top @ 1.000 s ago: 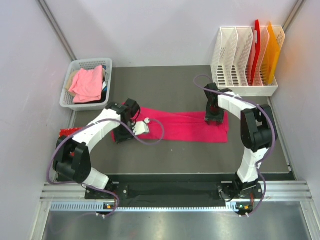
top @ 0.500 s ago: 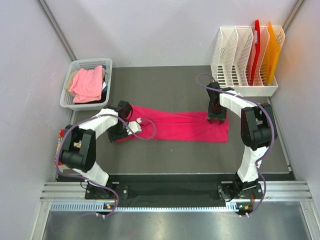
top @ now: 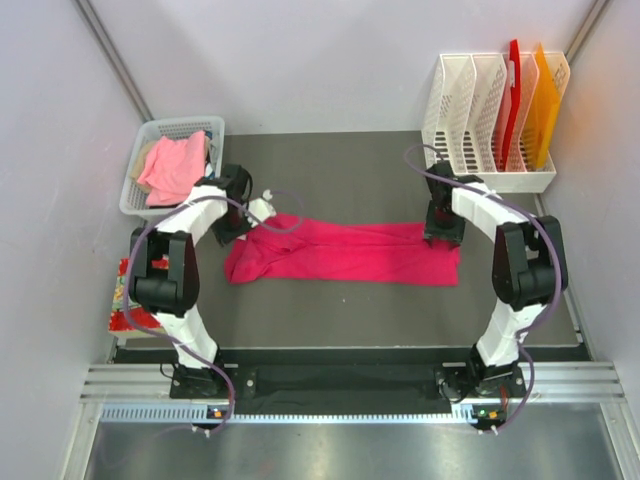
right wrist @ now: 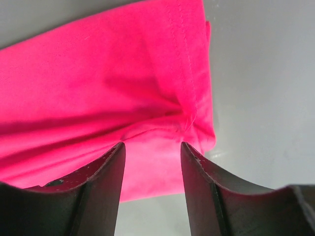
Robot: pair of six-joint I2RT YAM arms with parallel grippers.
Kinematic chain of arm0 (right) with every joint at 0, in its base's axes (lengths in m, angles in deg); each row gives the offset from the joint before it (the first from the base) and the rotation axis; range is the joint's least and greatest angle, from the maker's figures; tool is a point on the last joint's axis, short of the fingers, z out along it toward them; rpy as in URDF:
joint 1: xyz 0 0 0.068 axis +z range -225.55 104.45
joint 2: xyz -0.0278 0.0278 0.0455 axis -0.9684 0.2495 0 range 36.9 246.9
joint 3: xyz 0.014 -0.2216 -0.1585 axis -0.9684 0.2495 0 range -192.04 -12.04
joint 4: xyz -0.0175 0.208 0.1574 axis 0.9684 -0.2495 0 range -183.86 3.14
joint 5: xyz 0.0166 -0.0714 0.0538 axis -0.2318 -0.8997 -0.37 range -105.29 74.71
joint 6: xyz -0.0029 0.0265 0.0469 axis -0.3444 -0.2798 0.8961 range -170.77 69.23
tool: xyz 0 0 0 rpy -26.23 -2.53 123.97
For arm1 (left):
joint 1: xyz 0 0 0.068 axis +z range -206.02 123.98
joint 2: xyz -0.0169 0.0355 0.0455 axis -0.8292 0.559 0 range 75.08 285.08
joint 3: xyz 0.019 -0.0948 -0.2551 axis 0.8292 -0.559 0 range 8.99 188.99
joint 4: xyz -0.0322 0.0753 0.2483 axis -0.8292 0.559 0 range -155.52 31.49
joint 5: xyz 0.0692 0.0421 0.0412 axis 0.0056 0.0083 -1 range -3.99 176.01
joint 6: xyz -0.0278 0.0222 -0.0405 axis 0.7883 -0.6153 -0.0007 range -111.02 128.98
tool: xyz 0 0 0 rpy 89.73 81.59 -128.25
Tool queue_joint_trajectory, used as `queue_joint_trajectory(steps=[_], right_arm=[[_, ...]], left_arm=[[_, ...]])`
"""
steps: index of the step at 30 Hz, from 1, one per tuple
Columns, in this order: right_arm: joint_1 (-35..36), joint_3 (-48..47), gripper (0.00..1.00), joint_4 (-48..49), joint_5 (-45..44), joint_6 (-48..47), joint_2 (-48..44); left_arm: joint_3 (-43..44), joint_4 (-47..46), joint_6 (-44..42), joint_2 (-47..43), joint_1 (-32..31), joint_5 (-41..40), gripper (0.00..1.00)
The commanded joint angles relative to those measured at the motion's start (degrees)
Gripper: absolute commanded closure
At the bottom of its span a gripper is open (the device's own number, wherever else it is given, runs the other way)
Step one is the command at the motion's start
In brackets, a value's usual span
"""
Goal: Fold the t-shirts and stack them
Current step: Fold the other side of the tshirt into a rectangle
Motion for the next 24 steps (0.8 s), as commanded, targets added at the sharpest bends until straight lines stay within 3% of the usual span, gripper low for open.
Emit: queue_joint_trajectory(steps=[1,6,10,18,24], right_arm=[[-0.2,0.0,0.5,-0.9,3.0,0.4,-6.8],[0.7,1.3,0.5,-1.2,4.8,1.3,-9.6],[1.0,2.5,0.5,-0.9,5.3,2.0,-10.2],[2.8,6.8,0.5,1.5,6.4,3.7,-9.3],[2.8,7.2,0.5,2.9,5.9,3.8,-5.9]], left_arm=[[10.1,14.5,3.6,-7.1,-1.8,15.4,0.73],[0.3,15.1,5.1,-13.0,-9.1,17.2,0.71],[-8.0,12.7,7.6,-12.8,-11.1,17.6,0.72],[-8.5,6.6,7.7,-8.0,-10.7,15.4,0.73],[-2.4,5.1,7.0,-1.2,-7.8,13.9,0.74]])
